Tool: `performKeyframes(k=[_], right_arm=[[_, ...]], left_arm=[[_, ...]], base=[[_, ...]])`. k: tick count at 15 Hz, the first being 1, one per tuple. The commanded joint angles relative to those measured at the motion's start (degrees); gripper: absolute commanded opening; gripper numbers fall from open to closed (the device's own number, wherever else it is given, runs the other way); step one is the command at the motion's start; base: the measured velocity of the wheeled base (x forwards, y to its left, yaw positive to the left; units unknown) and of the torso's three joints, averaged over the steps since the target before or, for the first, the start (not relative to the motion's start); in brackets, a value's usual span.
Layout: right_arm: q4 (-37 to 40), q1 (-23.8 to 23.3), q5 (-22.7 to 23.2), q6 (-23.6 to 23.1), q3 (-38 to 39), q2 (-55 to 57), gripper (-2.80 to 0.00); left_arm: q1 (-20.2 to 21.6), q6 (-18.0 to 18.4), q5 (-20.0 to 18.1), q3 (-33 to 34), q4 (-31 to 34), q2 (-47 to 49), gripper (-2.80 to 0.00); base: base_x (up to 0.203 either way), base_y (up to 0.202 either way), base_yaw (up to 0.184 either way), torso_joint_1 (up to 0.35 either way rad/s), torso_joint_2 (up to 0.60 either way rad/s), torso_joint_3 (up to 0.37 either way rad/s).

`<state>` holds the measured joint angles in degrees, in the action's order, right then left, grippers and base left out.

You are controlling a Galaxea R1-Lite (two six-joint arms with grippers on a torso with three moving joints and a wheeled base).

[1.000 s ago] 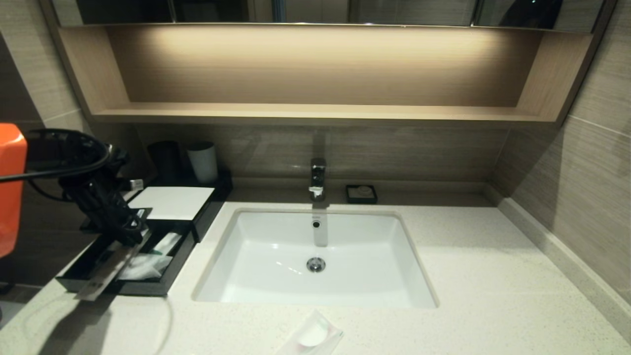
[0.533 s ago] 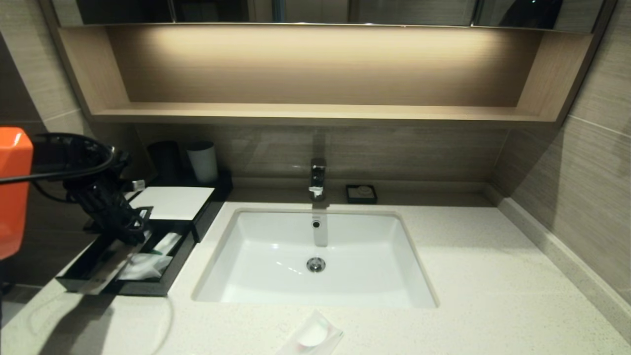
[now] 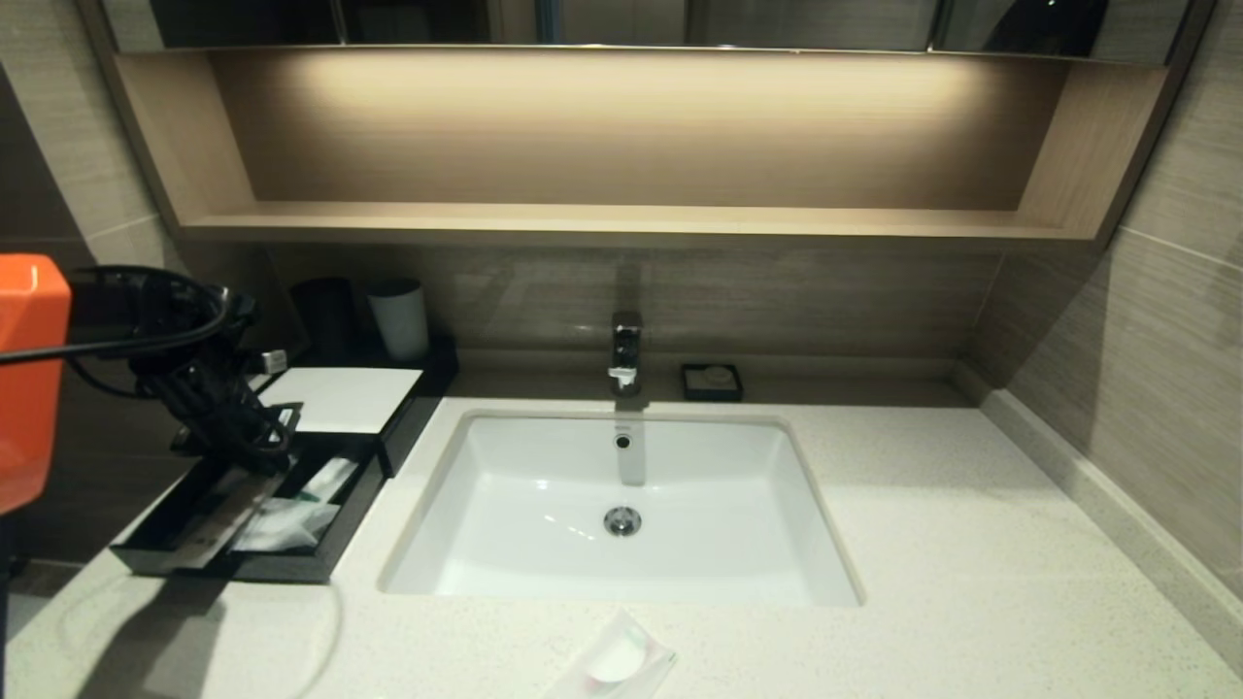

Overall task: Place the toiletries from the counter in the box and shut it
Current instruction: Place the bathroom toiletry into the drawer

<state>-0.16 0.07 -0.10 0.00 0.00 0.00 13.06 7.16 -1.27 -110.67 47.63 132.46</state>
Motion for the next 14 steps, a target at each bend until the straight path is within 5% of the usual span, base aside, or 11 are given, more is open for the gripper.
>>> performKeyframes(k=[1,11,12,13,14], right_arm=[[0.0,0.0,0.0,0.0,0.1,-0.1,-2.80],[0.0,0.0,0.0,0.0,0.1,-0.1,-2.80],[0.0,0.0,0.0,0.0,0.1,-0.1,-2.80],[0.0,0.0,0.0,0.0,0.1,-0.1,-2.80],[0.0,0.0,0.0,0.0,0.1,-0.1,-2.80]], left_arm=[[0.0,0.0,0.0,0.0,0.3,-0.1,-2.80],[0.0,0.2,0.0,0.0,0.3,-0.5,-2.80],[0.0,0.2,0.0,0.0,0.3,-0.6,-1.96],[0.0,0.2,0.0,0.0,0.4,-0.7,0.00],[0.0,0.2,0.0,0.0,0.4,-0.9,0.00]], base=[[0.000,0.000,0.000,0.000,0.00,0.000],[0.000,0.000,0.000,0.000,0.00,0.000],[0.000,0.000,0.000,0.000,0.00,0.000],[0.000,0.000,0.000,0.000,0.00,0.000],[0.000,0.000,0.000,0.000,0.00,0.000]])
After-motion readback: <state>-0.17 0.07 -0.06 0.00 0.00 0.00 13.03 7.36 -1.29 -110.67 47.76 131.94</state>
